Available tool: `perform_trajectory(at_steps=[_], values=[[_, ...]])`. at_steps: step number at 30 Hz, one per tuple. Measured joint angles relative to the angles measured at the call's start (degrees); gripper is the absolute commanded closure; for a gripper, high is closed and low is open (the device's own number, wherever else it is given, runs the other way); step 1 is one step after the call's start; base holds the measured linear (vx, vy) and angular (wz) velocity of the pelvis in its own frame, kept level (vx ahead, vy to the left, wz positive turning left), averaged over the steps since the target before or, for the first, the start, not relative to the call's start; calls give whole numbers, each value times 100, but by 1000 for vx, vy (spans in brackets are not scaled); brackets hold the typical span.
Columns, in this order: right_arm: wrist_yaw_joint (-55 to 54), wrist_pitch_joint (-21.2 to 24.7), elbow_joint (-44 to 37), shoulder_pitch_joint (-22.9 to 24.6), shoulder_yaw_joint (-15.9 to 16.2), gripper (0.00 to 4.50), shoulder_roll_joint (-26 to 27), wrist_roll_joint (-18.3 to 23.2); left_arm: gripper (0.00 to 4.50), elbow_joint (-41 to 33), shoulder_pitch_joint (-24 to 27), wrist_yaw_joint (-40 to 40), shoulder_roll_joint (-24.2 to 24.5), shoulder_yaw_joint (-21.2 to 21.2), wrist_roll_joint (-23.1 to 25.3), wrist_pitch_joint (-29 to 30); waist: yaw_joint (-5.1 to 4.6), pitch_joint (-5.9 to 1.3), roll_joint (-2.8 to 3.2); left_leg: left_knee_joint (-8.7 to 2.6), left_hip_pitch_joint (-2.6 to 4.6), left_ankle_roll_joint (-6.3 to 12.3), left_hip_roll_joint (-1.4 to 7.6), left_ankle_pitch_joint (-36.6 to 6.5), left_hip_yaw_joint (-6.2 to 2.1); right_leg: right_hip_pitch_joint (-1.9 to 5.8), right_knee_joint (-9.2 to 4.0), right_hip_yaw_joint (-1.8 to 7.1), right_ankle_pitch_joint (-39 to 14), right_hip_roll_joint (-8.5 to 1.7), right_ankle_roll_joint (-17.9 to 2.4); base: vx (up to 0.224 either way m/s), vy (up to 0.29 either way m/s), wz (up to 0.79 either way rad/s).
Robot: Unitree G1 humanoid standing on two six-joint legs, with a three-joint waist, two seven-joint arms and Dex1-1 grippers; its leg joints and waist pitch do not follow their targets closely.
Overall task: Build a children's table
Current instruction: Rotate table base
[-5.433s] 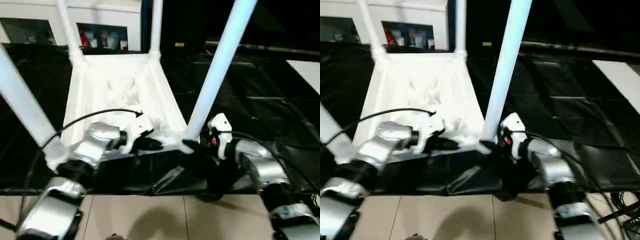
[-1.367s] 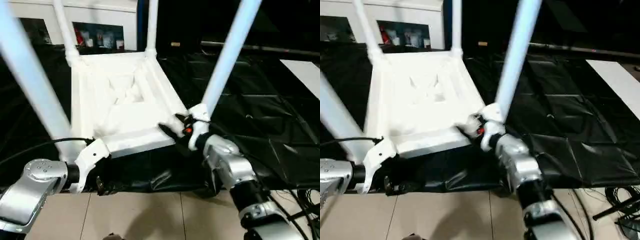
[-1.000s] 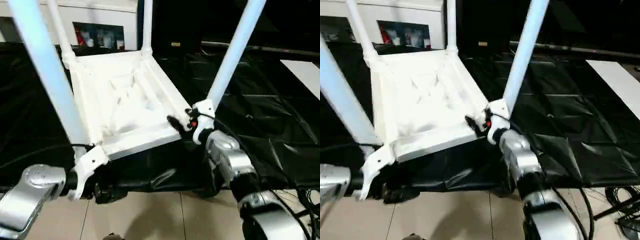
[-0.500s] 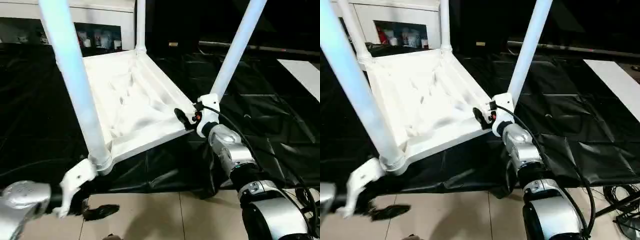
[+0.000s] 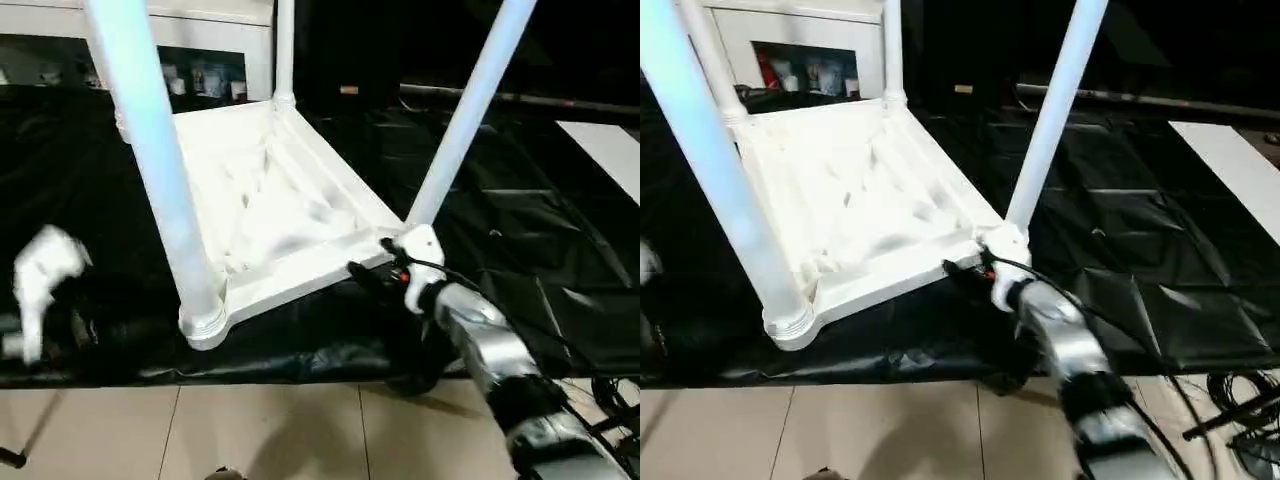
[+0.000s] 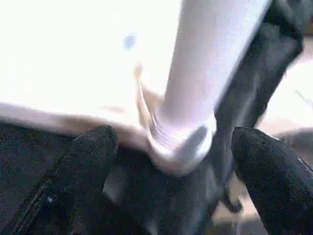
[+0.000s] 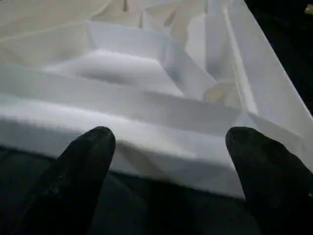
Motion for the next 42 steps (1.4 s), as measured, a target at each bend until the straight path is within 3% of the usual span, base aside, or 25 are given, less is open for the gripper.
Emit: perform_trajectory(at_steps=[3,5,11,13,18,23,29,34,42], values=[[-9,92,-24,180,-48,46,-116,-12,23,-10,-182,-13,-190,54,-244,86,-29,3,4,8,4,0,0,0,0,3,1,3,2,-1,-2,0,0,0],[-43,111,-12,260,-93,46,-190,-33,23,-7,-392,76,-567,-21,-333,66,-31,4,6,9,6,0,0,0,0,6,2,2,3,-1,-2,0,0,0],[-279,218,-3,249,-110,46,-191,-174,23,57,-701,388,-1256,-684,-223,-291,-49,2,3,6,12,-1,2,1,-8,5,11,-2,6,3,-3,0,0,0],[-372,297,192,155,-108,46,-139,-220,23,67,-901,488,-1723,-799,-309,-296,-28,1,2,13,7,-1,1,1,-7,5,11,-2,6,2,-3,0,0,0],[-573,295,659,-216,-107,46,54,-241,23,12,-1183,602,-2288,-1001,-602,-144,-9,2,3,22,1,0,-1,0,-6,8,11,-1,7,-3,-3,0,0,0],[-757,284,1148,-593,-105,46,256,-371,23,-92,-1530,621,-2826,-1560,-744,-108,-14,0,-2,26,-4,0,-1,1,-6,7,12,-1,7,-4,-3,0,0,0],[-810,184,1762,-960,-76,46,364,-498,23,359,-2130,679,-3509,-2194,-371,-285,-81,2,-4,27,-12,0,0,1,-6,-1,12,-1,11,-2,0,0,0,0],[-807,78,2007,-1147,-67,46,470,-600,23,852,-2517,779,-3861,-2499,-39,-645,-206,3,-4,27,-19,1,0,1,-9,-11,11,0,11,1,0,0,0,0],[-684,-137,2206,-1195,-99,46,513,-602,23,1430,-2771,1022,-4398,-2739,465,-1281,-233,2,-5,31,-22,5,1,0,-8,-12,8,-1,12,1,-4,0,0,0]])
